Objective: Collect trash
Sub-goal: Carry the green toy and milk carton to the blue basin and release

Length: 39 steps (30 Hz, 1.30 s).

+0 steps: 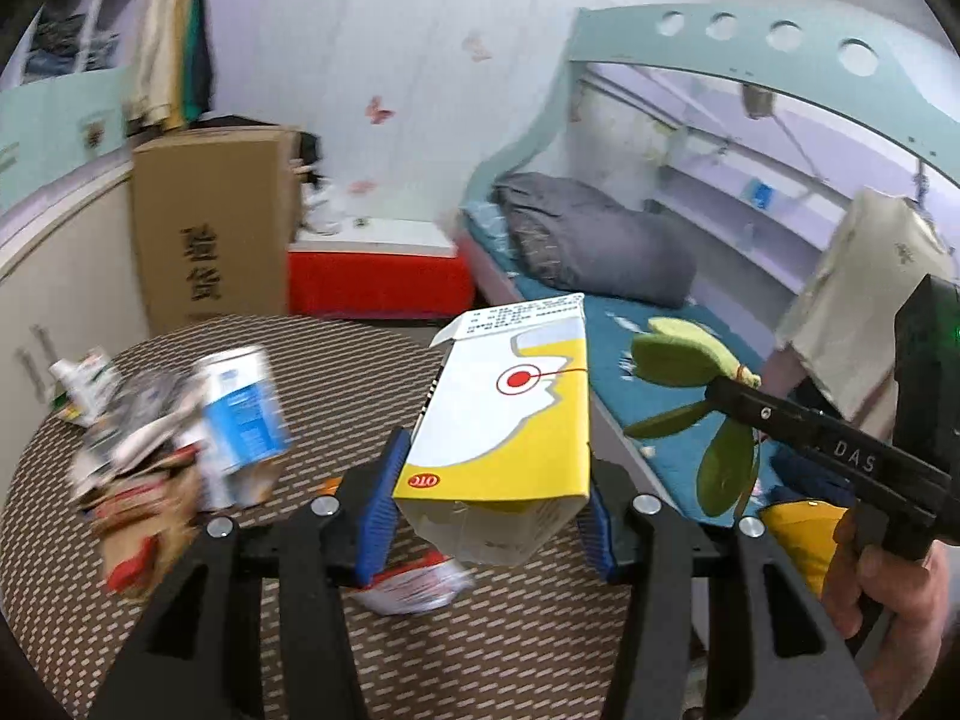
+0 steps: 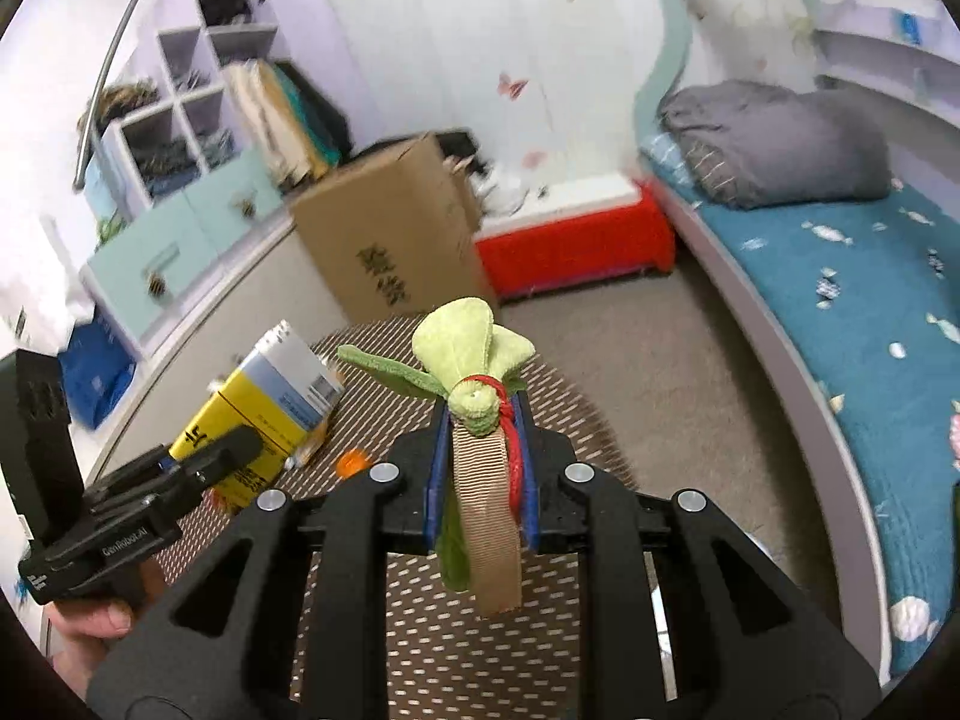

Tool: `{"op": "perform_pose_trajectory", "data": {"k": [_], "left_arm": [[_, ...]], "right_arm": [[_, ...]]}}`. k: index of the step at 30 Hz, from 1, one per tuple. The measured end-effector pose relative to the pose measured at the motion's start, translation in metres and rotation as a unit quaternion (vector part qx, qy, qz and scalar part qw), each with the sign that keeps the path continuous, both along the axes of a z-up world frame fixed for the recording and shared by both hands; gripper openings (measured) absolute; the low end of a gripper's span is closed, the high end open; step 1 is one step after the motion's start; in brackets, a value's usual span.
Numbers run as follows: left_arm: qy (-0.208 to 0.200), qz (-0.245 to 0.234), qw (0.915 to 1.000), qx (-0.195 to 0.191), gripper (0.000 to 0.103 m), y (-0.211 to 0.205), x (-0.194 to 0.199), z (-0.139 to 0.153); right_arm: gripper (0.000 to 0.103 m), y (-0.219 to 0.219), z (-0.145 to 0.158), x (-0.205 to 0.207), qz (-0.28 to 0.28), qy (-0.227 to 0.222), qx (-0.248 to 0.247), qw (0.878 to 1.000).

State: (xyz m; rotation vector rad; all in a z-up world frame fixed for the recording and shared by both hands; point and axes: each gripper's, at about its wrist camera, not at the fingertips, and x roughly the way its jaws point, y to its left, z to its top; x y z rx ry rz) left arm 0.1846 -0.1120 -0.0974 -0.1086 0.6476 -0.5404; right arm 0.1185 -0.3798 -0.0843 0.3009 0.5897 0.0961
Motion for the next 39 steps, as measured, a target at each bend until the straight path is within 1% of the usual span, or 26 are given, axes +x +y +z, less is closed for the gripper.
{"op": "perform_pose_trajectory", "data": {"k": [4, 6, 8, 12, 16, 18, 21, 23, 29, 30, 32, 33, 34, 35, 36, 37, 38, 39], "left_arm": [[0.001, -0.043, 0.9991, 0.0, 0.05, -0.046, 0.002, 0.006], [0.011, -0.067, 0.9977, 0.002, 0.05, -0.073, 0.004, 0.004], [0.025, -0.088, 0.9958, 0.003, 0.05, -0.096, 0.005, -0.002], [0.06, -0.125, 0.9903, 0.011, 0.05, -0.142, 0.005, -0.023], [0.099, -0.151, 0.9831, 0.028, 0.05, -0.186, 0.007, -0.052], [0.118, -0.163, 0.9787, 0.044, 0.05, -0.208, 0.009, -0.067], [0.154, -0.171, 0.9709, 0.066, 0.05, -0.235, 0.016, -0.094], [0.167, -0.173, 0.9672, 0.081, 0.05, -0.248, 0.018, -0.107], [0.205, -0.181, 0.9533, 0.127, 0.05, -0.282, 0.029, -0.145], [0.208, -0.181, 0.9522, 0.131, 0.051, -0.285, 0.03, -0.148], [0.217, -0.184, 0.9475, 0.145, 0.052, -0.295, 0.033, -0.158], [0.224, -0.187, 0.9441, 0.154, 0.052, -0.299, 0.035, -0.164], [0.228, -0.188, 0.9417, 0.161, 0.055, -0.301, 0.036, -0.167], [0.23, -0.19, 0.9392, 0.17, 0.06, -0.307, 0.037, -0.172], [0.23, -0.189, 0.9368, 0.183, 0.081, -0.311, 0.038, -0.175], [0.227, -0.185, 0.9355, 0.197, 0.087, -0.315, 0.039, -0.178], [0.22, -0.184, 0.9363, 0.202, 0.087, -0.315, 0.039, -0.178], [0.216, -0.185, 0.9368, 0.204, 0.087, -0.316, 0.039, -0.179]], "right_arm": [[0.02, -0.043, 0.003, -0.012, -0.047, -0.003, 0.002, 0.999], [0.02, -0.064, -0.002, -0.018, -0.071, 0.003, 0.006, 0.997], [0.02, -0.089, -0.014, -0.023, -0.098, 0.016, 0.012, 0.995], [0.02, -0.128, -0.048, -0.029, -0.138, 0.051, 0.03, 0.989], [0.02, -0.167, -0.094, -0.027, -0.169, 0.099, 0.059, 0.979], [0.02, -0.181, -0.12, -0.024, -0.179, 0.124, 0.077, 0.973], [0.02, -0.193, -0.155, -0.018, -0.186, 0.157, 0.1, 0.965], [0.02, -0.198, -0.174, -0.013, -0.189, 0.176, 0.111, 0.96], [0.02, -0.216, -0.22, -0.002, -0.197, 0.212, 0.147, 0.946], [0.023, -0.218, -0.225, -0.001, -0.199, 0.215, 0.153, 0.944], [0.023, -0.223, -0.239, 0.003, -0.203, 0.225, 0.167, 0.938], [0.032, -0.227, -0.246, 0.005, -0.205, 0.23, 0.178, 0.935], [0.055, -0.23, -0.254, 0.005, -0.208, 0.231, 0.191, 0.931], [0.065, -0.232, -0.258, 0.004, -0.212, 0.232, 0.198, 0.928], [0.072, -0.234, -0.264, 0.003, -0.217, 0.232, 0.209, 0.925], [0.072, -0.237, -0.268, 0.002, -0.219, 0.232, 0.216, 0.923], [0.073, -0.239, -0.271, 0.0, -0.224, 0.234, 0.222, 0.92], [0.079, -0.24, -0.273, -0.003, -0.231, 0.236, 0.224, 0.917]]}}
